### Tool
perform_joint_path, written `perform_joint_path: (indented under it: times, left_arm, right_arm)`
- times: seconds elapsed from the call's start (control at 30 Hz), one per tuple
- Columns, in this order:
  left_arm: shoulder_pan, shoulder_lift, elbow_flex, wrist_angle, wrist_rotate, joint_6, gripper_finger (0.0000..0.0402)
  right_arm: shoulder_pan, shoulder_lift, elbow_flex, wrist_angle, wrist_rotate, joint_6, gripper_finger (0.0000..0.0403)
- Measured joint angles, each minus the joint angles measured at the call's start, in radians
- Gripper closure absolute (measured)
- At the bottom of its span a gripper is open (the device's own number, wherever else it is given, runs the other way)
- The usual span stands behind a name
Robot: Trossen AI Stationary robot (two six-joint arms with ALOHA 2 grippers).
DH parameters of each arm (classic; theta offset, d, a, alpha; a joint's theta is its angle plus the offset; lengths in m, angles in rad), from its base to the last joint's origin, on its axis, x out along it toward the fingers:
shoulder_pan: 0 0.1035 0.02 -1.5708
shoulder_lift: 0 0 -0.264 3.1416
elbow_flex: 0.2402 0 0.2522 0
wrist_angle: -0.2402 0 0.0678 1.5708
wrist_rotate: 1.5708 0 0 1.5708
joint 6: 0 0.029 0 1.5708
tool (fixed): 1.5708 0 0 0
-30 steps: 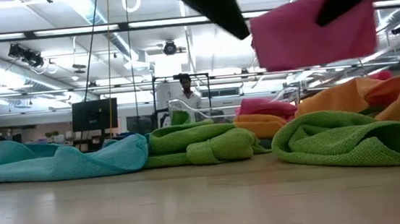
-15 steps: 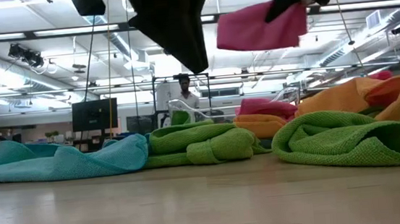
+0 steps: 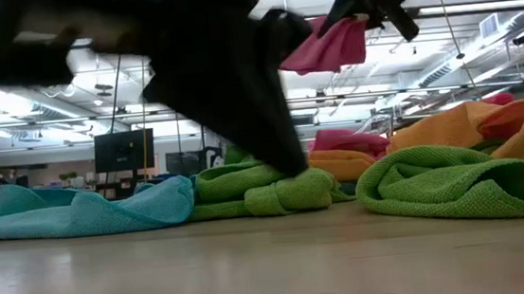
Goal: Fold microfiber towels
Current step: Put the folded pink microfiber cloth into the transparent bin
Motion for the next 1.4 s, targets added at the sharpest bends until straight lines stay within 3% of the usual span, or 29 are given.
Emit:
perform_joint_path:
  times: [0.2,0.43,0.63,0.87,1.07,1.4]
  left_arm:
    - [-0.041,-0.084,-0.190,0.215,0.008,0.011,0.0390]
    - [-0.049,-0.304,-0.444,0.407,0.012,0.008,0.0387]
    - [-0.049,-0.477,-0.628,0.531,0.012,0.024,0.0385]
    - [-0.049,-0.629,-0.819,0.715,0.012,0.034,0.0391]
    - [-0.050,-0.697,-0.925,0.837,0.016,0.039,0.0369]
    - [-0.051,-0.708,-0.963,0.829,0.103,0.056,0.0389]
  right_arm:
    - [0.013,0.001,-0.140,0.280,0.074,0.059,0.0376]
    - [0.013,0.004,-0.199,0.339,0.164,0.176,0.0377]
    - [-0.002,0.110,-0.200,0.434,0.214,0.252,0.0377]
    - [-0.014,0.239,-0.200,0.668,0.312,0.269,0.0377]
    - [-0.024,0.332,-0.194,0.725,0.406,0.368,0.0377]
    - [-0.060,0.372,-0.143,0.683,0.403,0.395,0.0377]
